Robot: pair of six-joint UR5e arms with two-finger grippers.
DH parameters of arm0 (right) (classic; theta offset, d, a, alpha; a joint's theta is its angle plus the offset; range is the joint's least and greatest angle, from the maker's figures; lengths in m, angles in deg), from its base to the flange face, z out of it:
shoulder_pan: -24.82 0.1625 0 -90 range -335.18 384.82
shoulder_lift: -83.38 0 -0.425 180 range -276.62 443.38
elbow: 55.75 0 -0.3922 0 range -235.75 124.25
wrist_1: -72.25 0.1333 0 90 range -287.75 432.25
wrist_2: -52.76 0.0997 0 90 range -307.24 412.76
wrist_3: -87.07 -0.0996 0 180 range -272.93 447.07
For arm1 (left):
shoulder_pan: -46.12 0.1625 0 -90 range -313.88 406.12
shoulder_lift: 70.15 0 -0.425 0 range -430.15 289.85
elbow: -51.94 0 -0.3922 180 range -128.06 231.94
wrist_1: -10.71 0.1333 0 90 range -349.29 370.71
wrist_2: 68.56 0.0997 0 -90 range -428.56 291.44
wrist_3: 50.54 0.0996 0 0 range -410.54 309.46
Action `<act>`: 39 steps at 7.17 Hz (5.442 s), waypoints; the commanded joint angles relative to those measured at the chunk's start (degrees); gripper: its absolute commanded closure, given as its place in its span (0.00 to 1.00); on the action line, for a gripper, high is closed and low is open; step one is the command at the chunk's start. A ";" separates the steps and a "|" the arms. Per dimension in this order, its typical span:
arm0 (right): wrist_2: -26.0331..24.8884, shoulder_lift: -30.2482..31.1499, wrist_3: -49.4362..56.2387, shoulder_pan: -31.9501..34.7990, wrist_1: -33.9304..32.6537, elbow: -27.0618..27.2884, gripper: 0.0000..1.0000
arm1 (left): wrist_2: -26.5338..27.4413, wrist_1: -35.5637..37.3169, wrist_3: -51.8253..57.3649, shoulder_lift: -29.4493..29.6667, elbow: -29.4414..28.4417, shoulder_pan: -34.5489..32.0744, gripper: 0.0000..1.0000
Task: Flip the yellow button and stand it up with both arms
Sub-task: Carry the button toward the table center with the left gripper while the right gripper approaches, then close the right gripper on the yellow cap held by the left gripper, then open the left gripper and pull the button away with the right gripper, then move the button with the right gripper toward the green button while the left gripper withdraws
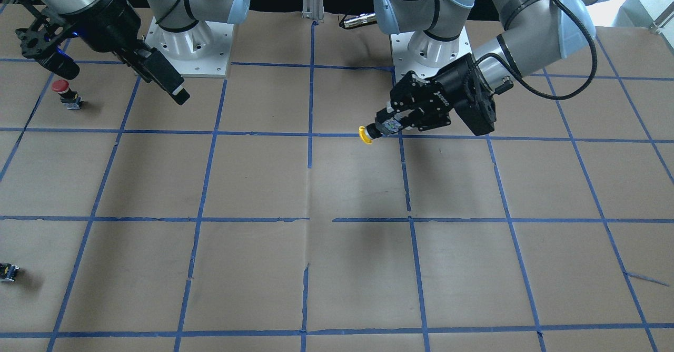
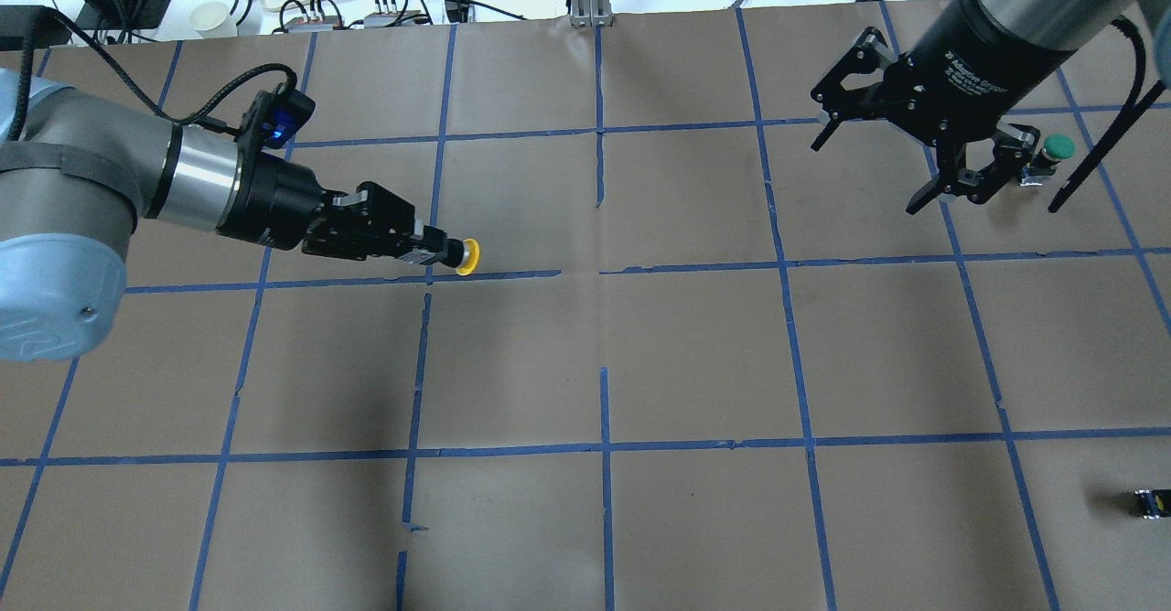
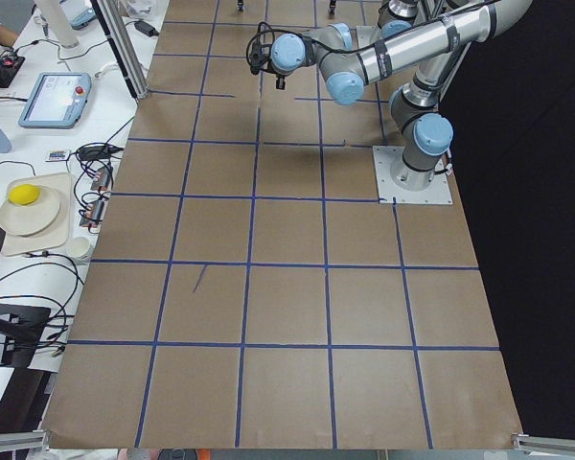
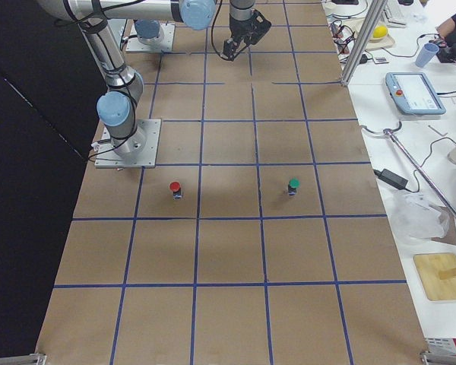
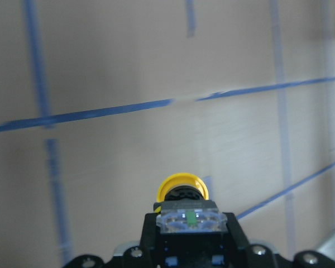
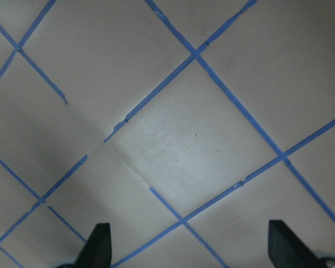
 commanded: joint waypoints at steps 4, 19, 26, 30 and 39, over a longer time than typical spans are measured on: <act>25.86 0.78 -6.14 -3.06 4.20 0.58 0.00 | -28.96 1.52 -11.39 -1.07 -0.12 -6.59 0.99; 40.49 2.80 -12.20 0.90 4.37 2.69 0.38 | -35.82 15.24 -29.07 -0.01 0.58 -8.47 1.00; 40.49 2.63 -12.11 0.55 4.37 2.52 0.62 | -35.91 15.33 -33.81 -0.01 0.14 -8.38 0.00; 29.57 1.48 -2.69 -8.39 1.91 2.25 0.64 | -26.39 17.51 -35.04 -0.53 -0.47 -8.20 0.00; -22.68 -2.88 27.17 -17.21 -20.46 15.26 0.77 | 27.95 -0.78 -28.23 1.21 -15.03 -8.64 0.01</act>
